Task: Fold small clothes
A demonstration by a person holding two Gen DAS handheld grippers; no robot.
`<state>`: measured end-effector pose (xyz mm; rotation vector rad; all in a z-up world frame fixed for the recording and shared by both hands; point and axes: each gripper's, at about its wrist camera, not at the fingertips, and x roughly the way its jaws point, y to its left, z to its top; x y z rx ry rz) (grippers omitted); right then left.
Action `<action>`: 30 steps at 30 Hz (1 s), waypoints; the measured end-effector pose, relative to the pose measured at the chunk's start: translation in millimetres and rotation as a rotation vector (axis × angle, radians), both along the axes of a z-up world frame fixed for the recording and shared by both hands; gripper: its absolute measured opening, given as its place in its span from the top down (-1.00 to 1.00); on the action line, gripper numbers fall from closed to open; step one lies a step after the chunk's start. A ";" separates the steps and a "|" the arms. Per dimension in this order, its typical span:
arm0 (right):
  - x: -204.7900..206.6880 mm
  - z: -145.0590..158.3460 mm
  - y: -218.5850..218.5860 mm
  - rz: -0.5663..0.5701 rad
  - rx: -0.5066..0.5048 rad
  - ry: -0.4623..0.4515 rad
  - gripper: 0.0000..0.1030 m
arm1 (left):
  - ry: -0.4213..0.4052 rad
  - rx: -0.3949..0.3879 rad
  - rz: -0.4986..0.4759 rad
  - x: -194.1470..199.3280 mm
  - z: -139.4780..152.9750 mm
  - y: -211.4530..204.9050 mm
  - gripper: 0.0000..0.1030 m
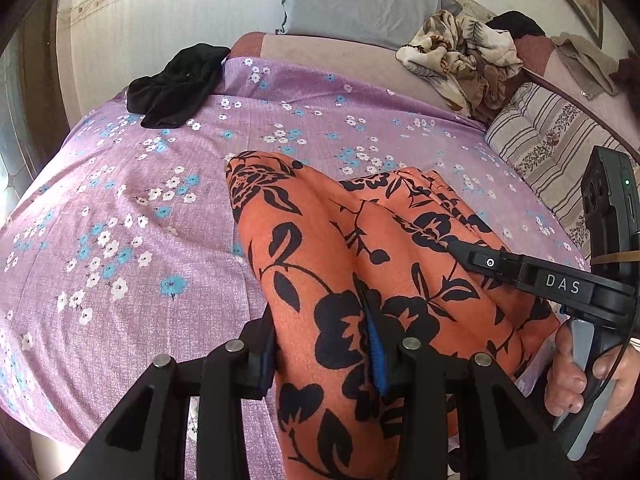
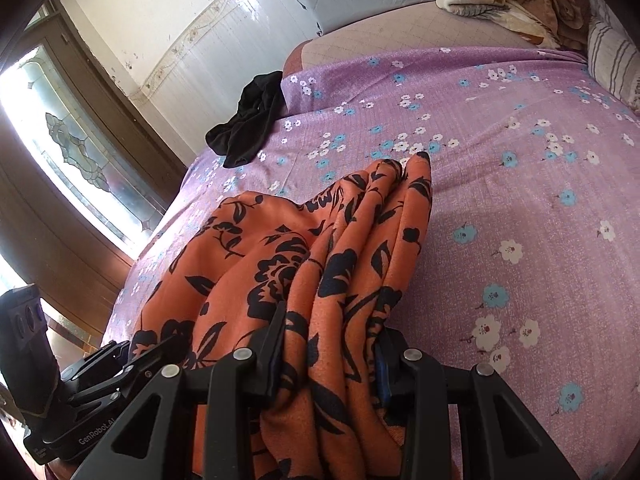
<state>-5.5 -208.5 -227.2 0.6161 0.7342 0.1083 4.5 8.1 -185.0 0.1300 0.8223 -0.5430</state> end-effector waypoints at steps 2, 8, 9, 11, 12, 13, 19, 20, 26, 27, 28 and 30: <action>0.4 -2.4 0.7 0.004 0.006 0.009 0.28 | 0.009 0.008 0.006 -2.2 -3.4 1.3 0.23; 4.3 -10.4 5.1 0.020 0.009 0.031 0.28 | 0.022 0.030 0.020 -1.3 -12.3 2.6 0.22; 5.2 -11.9 4.4 0.021 0.015 0.034 0.28 | 0.020 0.033 0.020 -0.7 -13.4 2.0 0.21; 7.2 -15.8 1.9 0.020 0.033 0.045 0.28 | 0.020 0.051 0.022 -0.2 -17.2 0.5 0.17; 8.3 -18.1 0.3 0.020 0.043 0.055 0.27 | 0.022 0.063 0.024 0.5 -19.6 -0.1 0.12; 10.0 -20.3 -1.3 0.023 0.054 0.068 0.26 | 0.022 0.075 0.027 0.9 -22.3 -0.2 0.08; 16.5 -32.5 -7.8 0.024 0.083 0.141 0.10 | -0.050 0.149 0.038 1.1 -27.9 0.6 -0.39; 17.3 -34.2 -9.6 0.021 0.097 0.149 0.05 | -0.072 0.165 0.041 0.4 -27.6 -0.3 -0.49; 17.1 -32.8 -19.8 0.004 0.136 0.157 0.05 | -0.117 0.172 0.043 5.8 -26.0 1.9 -0.59; 17.1 -31.4 -21.6 -0.002 0.136 0.153 0.05 | -0.119 0.168 0.050 7.8 -25.5 2.8 -0.59; 16.8 -29.9 -23.4 -0.012 0.134 0.150 0.05 | -0.119 0.163 0.057 9.8 -25.0 3.1 -0.59; 15.9 -25.8 -26.3 -0.038 0.110 0.138 0.03 | -0.117 0.157 0.066 13.3 -25.0 3.3 -0.59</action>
